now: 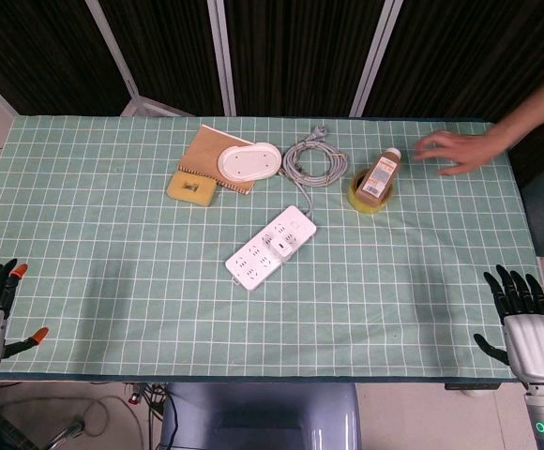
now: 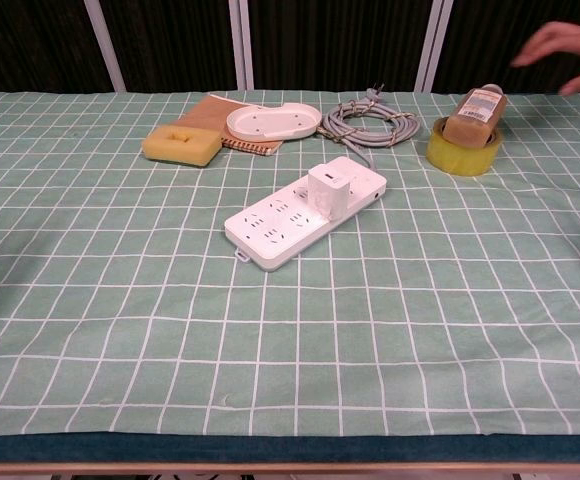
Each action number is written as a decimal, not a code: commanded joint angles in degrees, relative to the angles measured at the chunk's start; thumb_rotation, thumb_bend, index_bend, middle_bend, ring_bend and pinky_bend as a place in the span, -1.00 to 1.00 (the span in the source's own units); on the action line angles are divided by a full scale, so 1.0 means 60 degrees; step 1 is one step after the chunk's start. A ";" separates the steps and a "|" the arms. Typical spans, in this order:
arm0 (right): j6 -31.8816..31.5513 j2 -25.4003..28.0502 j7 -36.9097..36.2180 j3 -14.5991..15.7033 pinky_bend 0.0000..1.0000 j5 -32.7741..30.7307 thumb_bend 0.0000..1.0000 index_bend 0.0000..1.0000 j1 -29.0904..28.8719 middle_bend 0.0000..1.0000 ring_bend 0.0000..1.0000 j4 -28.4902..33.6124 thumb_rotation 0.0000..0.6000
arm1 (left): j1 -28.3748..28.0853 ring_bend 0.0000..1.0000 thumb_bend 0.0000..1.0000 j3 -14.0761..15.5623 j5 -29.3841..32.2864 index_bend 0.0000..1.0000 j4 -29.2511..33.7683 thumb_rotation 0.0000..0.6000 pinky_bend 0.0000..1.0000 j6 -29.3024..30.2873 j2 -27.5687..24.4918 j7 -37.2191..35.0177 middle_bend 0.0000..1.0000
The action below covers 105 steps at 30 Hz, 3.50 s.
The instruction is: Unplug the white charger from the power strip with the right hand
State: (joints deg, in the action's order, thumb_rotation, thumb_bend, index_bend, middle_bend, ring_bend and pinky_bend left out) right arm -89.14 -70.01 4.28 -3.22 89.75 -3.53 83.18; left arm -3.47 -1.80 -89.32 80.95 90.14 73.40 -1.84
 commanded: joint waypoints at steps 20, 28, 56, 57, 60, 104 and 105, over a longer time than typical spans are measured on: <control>0.0041 -0.0014 0.0006 0.0115 -1.00 0.0239 -0.57 -1.00 -0.0057 -1.00 -1.00 0.0178 1.00 | -0.0355 -1.00 -0.60 0.0307 -0.0610 -1.00 0.0428 1.00 -1.00 -0.0465 0.0183 0.0804 -1.00; 0.0272 0.0347 0.0504 -0.0231 -1.00 0.0339 -0.57 -1.00 -0.0489 -1.00 -1.00 0.1138 1.00 | -0.1619 -1.00 -0.20 -0.0094 -0.1156 -1.00 0.1935 1.00 -0.94 -0.1744 0.0179 0.2290 -1.00; 0.3593 0.0804 0.5417 -0.1919 -1.00 -0.2017 -0.57 -1.00 -0.3358 -1.00 -1.00 0.4716 1.00 | -0.5311 -1.00 -0.07 -0.1628 0.3257 -0.80 0.2482 1.00 -0.85 -0.6460 0.3220 0.7330 -0.85; 0.3741 0.0748 0.5578 -0.1973 -1.00 -0.2204 -0.57 -1.00 -0.3501 -1.00 -1.00 0.4652 1.00 | -0.5372 -1.00 -0.07 -0.1633 0.3382 -0.80 0.2417 1.00 -0.85 -0.6489 0.3276 0.7380 -0.85; 0.4214 0.0519 0.6034 -0.2116 -1.00 -0.2809 -0.57 -1.00 -0.3984 -1.00 -1.00 0.4437 1.00 | -0.5588 -1.00 -0.07 -0.1612 0.3747 -0.78 0.2195 1.00 -0.84 -0.6623 0.3482 0.7465 -0.85; 0.6573 -0.2832 0.6383 -0.1646 -0.61 -0.3708 -0.57 -0.66 -0.7600 -0.65 -0.69 0.0279 1.00 | -0.6576 -0.98 -0.07 -0.0790 0.4138 -0.71 0.0321 1.00 -0.69 -0.6802 0.4715 0.6337 -0.83; 0.6612 -0.2901 0.6301 -0.1623 -0.59 -0.3623 -0.57 -0.62 -0.7658 -0.64 -0.68 0.0131 1.00 | -0.6584 -0.98 -0.07 -0.0775 0.4138 -0.71 0.0311 1.00 -0.69 -0.6798 0.4716 0.6325 -0.83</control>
State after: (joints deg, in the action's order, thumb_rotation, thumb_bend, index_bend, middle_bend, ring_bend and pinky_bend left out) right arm -49.84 -86.62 42.90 -13.27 67.05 -48.76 85.16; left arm -42.96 -6.46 -64.49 82.84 49.34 101.69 36.13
